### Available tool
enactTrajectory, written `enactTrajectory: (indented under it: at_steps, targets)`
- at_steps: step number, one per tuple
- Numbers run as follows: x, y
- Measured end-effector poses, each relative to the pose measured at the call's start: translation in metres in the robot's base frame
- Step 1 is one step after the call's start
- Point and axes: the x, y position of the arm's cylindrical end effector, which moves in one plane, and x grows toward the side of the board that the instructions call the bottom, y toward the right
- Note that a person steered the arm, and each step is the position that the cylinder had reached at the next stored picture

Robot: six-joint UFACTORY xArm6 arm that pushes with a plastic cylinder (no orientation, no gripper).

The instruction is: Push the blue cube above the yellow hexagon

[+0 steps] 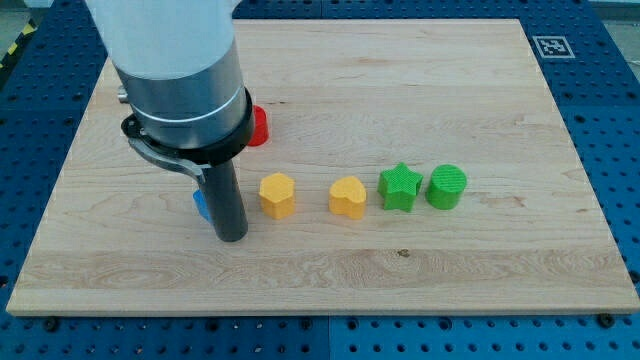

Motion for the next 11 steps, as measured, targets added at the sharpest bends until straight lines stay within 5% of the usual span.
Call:
enactTrajectory:
  at_steps: [2, 6, 11]
  targets:
    - [-0.027, -0.012]
    - [-0.052, -0.14]
    - [-0.055, -0.046]
